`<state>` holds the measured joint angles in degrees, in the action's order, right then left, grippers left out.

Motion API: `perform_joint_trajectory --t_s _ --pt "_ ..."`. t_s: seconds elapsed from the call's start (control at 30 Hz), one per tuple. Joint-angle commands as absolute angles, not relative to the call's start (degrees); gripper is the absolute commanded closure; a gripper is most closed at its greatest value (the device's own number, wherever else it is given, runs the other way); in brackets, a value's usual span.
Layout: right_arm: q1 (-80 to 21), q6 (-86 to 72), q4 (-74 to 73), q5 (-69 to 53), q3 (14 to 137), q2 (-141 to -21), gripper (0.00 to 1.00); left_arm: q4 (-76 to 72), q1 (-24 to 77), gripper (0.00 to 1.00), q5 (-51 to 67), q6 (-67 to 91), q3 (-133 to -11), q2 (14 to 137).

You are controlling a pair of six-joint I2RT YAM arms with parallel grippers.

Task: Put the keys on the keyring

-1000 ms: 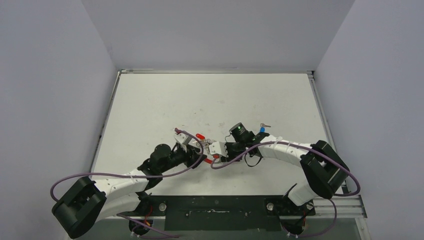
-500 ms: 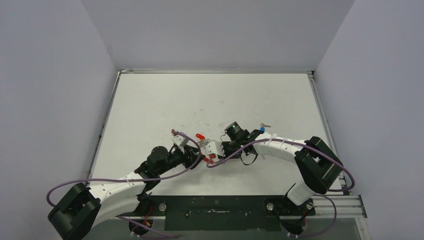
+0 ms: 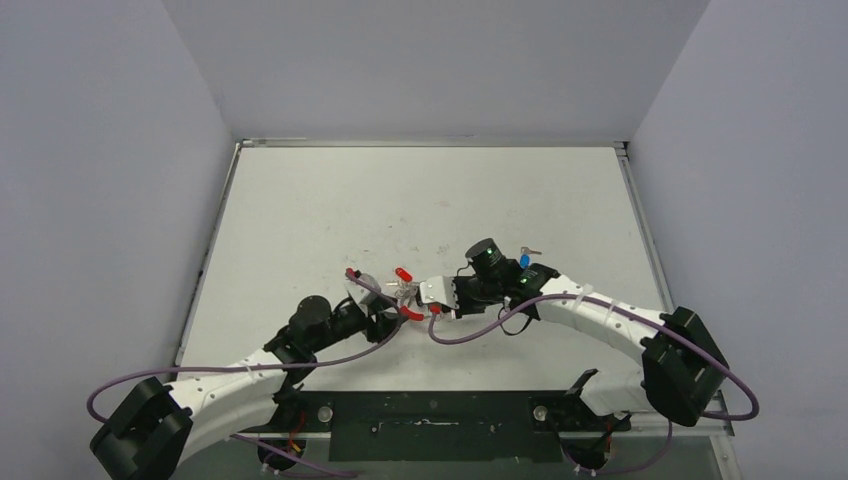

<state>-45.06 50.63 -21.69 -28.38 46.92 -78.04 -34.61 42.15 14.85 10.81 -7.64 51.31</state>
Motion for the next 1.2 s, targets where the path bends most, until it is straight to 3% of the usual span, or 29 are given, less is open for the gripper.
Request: perform_joint_trajectory --t_s 0.0,0.33,0.67,0.87,1.17 --pt "-45.3 46.9 -18.2 -34.9 45.1 -73.0 1.00 -41.5 42.0 0.55 22.3 2.6 -6.7 50.9" --pt "-45.4 42.3 -14.2 -41.6 42.5 -68.7 1.00 -46.8 43.0 0.60 27.0 -6.3 -9.4 54.7" --pt "-46.0 27.8 -1.9 -46.4 38.7 -69.1 1.00 -56.2 45.4 0.63 34.4 -11.5 -10.8 66.3" --pt "-46.5 27.7 -1.7 -46.3 37.8 -69.0 1.00 -60.5 46.7 0.70 37.0 -14.7 -11.9 71.8" --pt "-46.5 29.4 -4.2 -45.9 38.1 -68.5 1.00 -56.5 46.7 0.67 35.0 -13.8 -12.9 67.2"
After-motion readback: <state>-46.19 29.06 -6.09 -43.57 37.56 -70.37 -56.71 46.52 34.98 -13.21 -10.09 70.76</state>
